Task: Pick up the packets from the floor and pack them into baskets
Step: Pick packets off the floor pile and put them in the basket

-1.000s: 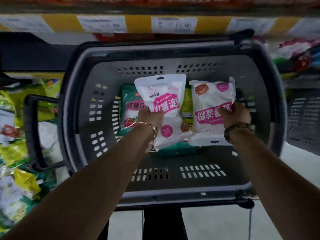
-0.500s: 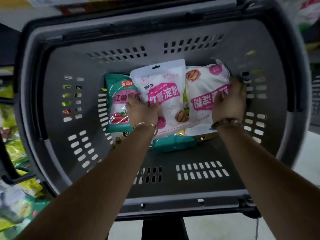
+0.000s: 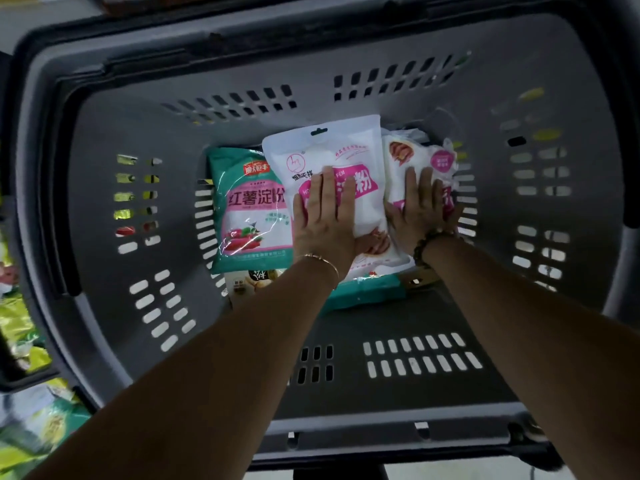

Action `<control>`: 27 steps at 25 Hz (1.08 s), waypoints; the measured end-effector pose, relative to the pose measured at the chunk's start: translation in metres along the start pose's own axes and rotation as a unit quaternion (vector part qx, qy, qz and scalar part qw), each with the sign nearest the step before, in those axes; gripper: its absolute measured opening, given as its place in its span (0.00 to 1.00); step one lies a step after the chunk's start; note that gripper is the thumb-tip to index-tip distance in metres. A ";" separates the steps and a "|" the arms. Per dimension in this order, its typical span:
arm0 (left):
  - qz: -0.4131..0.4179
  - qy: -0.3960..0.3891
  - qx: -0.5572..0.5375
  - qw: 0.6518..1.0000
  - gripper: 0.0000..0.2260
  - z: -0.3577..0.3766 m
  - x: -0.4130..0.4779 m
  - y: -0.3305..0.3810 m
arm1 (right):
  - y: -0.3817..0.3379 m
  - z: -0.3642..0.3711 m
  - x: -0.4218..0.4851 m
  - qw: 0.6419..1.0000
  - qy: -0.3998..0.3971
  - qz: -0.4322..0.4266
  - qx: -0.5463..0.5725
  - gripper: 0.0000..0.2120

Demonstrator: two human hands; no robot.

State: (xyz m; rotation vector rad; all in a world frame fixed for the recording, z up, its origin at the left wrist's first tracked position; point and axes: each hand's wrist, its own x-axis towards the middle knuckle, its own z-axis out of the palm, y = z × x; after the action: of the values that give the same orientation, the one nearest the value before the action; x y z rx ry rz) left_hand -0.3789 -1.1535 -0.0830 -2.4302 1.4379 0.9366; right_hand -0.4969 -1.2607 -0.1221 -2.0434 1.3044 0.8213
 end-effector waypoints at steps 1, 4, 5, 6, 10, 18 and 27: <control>-0.001 -0.001 0.002 1.000 0.39 0.000 0.001 0.000 | 0.000 0.003 0.002 1.000 0.002 -0.001 -0.004 0.35; -0.003 -0.035 -0.005 0.999 0.40 -0.005 0.004 0.001 | 0.000 -0.004 0.003 1.000 -0.019 0.013 -0.001 0.34; -0.001 -0.051 -0.011 0.999 0.41 -0.010 0.005 0.002 | 0.000 -0.009 0.000 0.999 -0.037 0.013 0.003 0.33; 0.003 -0.062 -0.025 0.998 0.41 -0.016 0.004 0.001 | -0.001 -0.016 -0.005 0.999 -0.050 0.010 0.007 0.34; -0.002 -0.014 -0.117 0.993 0.34 -0.048 -0.021 -0.013 | -0.021 -0.042 -0.051 0.998 -0.004 0.012 0.066 0.29; -0.129 0.129 -0.310 0.933 0.24 -0.107 -0.131 -0.094 | -0.110 -0.086 -0.152 0.993 0.041 -0.103 0.050 0.24; -0.235 0.301 -0.439 0.813 0.19 -0.130 -0.260 -0.230 | -0.320 -0.038 -0.234 0.934 0.108 -0.339 0.032 0.19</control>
State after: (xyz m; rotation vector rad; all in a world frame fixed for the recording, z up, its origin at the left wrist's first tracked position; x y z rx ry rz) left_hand -0.2189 -0.9001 0.1348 -3.7707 0.3655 0.8386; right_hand -0.2722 -1.0403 0.1218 -2.3470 0.6181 0.2393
